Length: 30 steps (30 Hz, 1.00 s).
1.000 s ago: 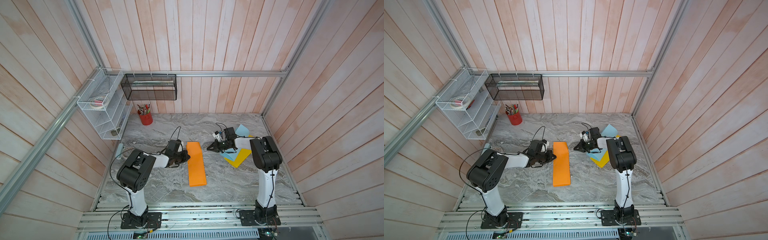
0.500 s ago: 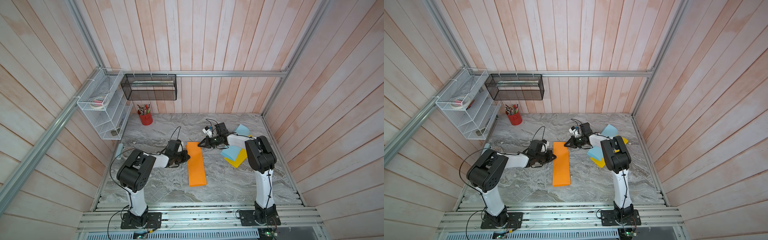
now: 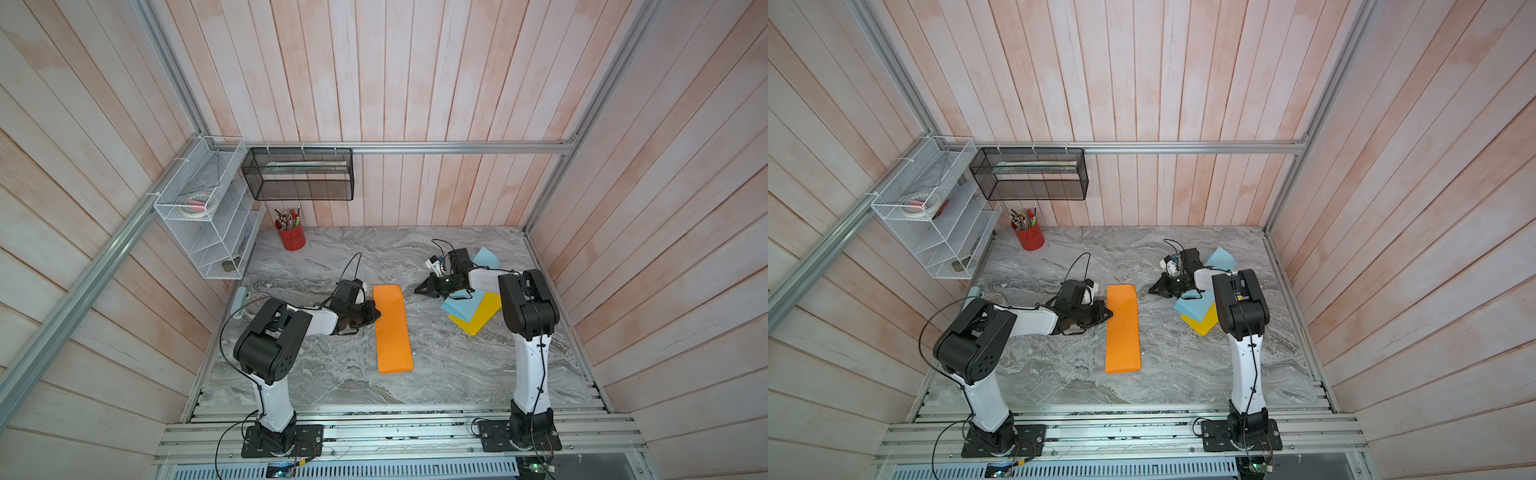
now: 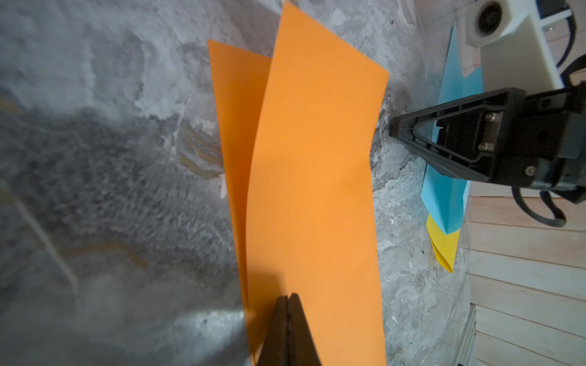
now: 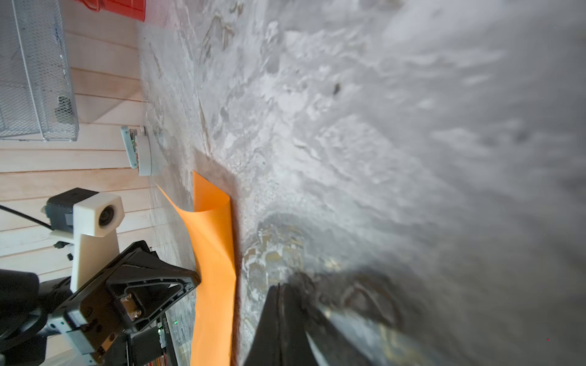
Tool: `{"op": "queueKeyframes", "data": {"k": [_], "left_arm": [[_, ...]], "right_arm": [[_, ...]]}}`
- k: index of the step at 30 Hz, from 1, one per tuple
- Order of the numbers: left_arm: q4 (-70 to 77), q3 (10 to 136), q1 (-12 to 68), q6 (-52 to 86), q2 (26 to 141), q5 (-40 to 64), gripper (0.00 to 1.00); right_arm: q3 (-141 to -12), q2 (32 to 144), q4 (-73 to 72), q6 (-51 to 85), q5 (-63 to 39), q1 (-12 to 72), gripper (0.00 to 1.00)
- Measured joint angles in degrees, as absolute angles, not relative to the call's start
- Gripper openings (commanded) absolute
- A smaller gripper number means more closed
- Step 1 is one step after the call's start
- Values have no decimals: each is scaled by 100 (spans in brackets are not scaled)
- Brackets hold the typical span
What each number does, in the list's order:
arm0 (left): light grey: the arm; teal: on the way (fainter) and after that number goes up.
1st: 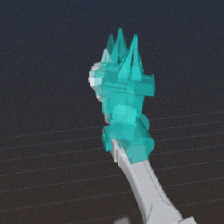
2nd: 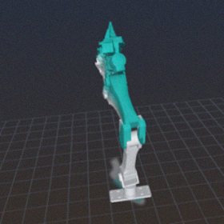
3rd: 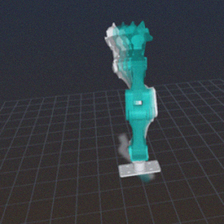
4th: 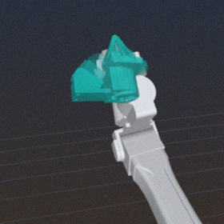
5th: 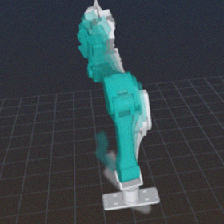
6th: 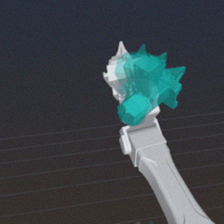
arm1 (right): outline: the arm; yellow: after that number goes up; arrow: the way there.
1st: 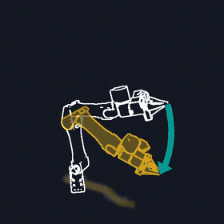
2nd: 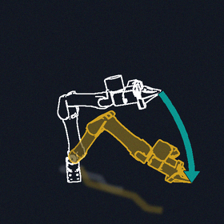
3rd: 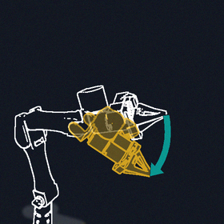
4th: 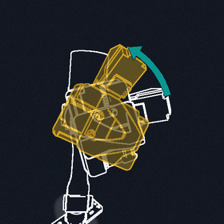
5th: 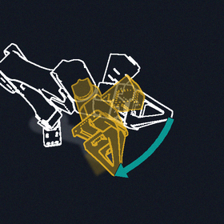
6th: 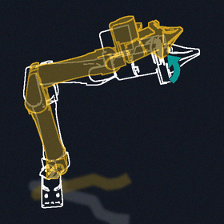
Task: Fold the rectangular paper in half along the long edge
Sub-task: Fold the paper at the center of the board.
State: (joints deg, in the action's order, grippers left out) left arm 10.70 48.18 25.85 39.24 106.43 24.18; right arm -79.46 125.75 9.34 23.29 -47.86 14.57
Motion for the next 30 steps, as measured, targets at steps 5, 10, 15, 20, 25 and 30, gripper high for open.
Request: {"op": "queueKeyframes", "data": {"k": [5, 10, 15, 20, 25, 30], "left_arm": [[1072, 4818, 2585, 3924, 10643, 2418, 0], [1072, 4818, 2585, 3927, 10643, 2418, 0], [1072, 4821, 2585, 3927, 10650, 2423, 0], [1072, 4851, 2596, 3927, 10674, 2432, 0], [1076, 4860, 2604, 3924, 10683, 2429, 0], [1076, 4860, 2606, 3924, 10683, 2427, 0]], "right_arm": [[-8121, 12401, 1017, 2351, -4816, 1791, 0], [-8600, 12532, 1017, 2405, -4882, 2217, 0], [-8805, 12925, 993, 2458, -4871, 2202, 0], [-8825, 13235, 1002, 2499, -4956, 2056, 0], [-8726, 13161, 1011, 2464, -4893, 1909, 0], [-8503, 12892, 1135, 2412, -4613, 1542, 0]]}}
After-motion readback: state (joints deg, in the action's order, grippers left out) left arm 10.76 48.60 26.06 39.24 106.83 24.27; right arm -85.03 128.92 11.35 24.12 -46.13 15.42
